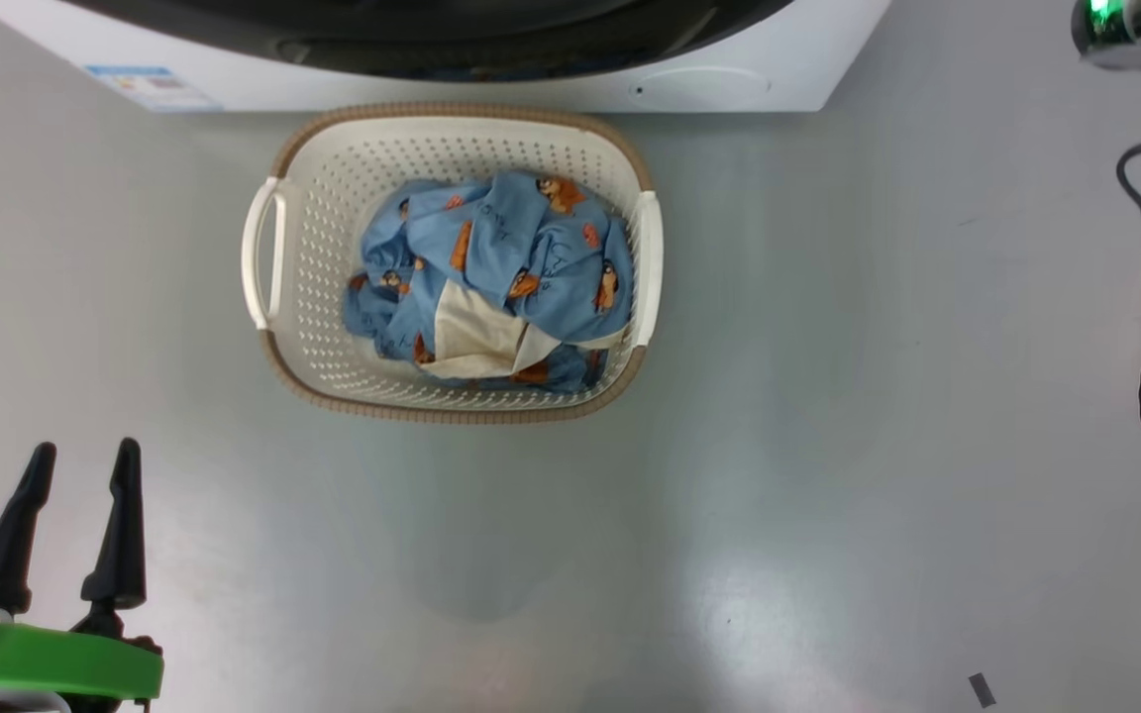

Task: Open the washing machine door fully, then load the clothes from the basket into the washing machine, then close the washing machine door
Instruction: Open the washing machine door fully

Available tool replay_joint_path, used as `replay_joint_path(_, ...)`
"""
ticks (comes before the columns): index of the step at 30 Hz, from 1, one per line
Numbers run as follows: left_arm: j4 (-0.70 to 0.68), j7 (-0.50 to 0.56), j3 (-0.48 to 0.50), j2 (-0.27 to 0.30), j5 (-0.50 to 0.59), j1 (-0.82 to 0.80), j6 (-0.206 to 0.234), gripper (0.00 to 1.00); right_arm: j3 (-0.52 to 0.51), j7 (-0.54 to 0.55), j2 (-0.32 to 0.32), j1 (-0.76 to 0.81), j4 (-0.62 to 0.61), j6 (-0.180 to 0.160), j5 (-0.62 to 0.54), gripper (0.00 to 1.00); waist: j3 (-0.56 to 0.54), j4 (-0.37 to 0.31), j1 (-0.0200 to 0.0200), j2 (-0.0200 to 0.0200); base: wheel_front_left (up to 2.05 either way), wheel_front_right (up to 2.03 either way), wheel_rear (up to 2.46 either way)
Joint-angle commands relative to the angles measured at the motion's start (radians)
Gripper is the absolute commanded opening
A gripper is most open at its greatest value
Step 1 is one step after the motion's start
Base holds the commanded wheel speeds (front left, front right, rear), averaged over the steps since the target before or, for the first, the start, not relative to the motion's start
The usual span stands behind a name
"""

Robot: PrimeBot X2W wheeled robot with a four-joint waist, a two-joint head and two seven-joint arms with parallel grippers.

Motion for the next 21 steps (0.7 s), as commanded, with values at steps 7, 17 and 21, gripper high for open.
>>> replay_joint_path(7,-0.011,-0.006,0.028,0.015,-0.009,-0.026,-0.002,1.00,0.054,0.030,0.022,-0.071,-0.013,-0.001,-0.022,0.00,0.046,0.031,0.0000,-0.0001,0.00,0.00,0.00)
replay_joint_path(17,-0.007,-0.006,0.021,-0.001,-0.018,-0.042,-0.002,1.00,0.082,0.065,0.022,-0.114,-0.016,-0.001,-0.018,0.00,0.070,0.055,0.0000,-0.0001,0.00,0.00,0.00)
replay_joint_path(21,-0.005,-0.006,0.014,-0.010,-0.019,-0.043,-0.002,1.00,0.089,0.075,0.018,-0.128,-0.011,-0.001,-0.020,0.00,0.075,0.061,0.0000,-0.0001,0.00,0.00,0.00)
